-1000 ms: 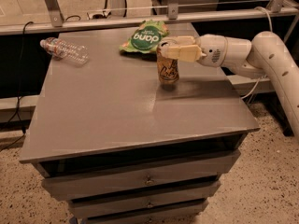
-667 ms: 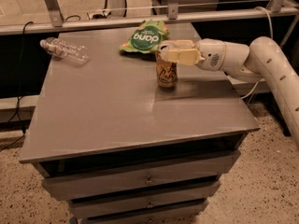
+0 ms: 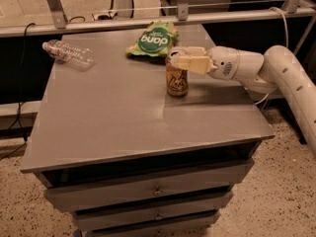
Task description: Place orange can upright
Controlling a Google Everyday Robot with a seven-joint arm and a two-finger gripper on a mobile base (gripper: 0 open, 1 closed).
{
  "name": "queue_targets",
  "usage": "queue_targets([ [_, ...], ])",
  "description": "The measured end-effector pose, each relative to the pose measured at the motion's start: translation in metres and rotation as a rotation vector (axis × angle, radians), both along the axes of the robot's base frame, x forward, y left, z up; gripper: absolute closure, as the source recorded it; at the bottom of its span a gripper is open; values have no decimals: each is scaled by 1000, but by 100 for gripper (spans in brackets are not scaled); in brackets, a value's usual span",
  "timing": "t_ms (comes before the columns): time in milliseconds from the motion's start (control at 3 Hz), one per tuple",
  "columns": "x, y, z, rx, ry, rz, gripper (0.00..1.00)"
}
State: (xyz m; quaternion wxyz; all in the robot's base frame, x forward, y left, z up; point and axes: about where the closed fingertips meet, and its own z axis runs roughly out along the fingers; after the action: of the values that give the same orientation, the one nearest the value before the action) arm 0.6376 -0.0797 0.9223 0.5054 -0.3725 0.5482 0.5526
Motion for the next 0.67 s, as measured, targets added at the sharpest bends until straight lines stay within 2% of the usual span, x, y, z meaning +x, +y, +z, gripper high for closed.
queue_targets([
  [333,-2,-3,-3,-5,2,-5,12],
  [667,-3,-8,-4,-18,-2,-16,0],
])
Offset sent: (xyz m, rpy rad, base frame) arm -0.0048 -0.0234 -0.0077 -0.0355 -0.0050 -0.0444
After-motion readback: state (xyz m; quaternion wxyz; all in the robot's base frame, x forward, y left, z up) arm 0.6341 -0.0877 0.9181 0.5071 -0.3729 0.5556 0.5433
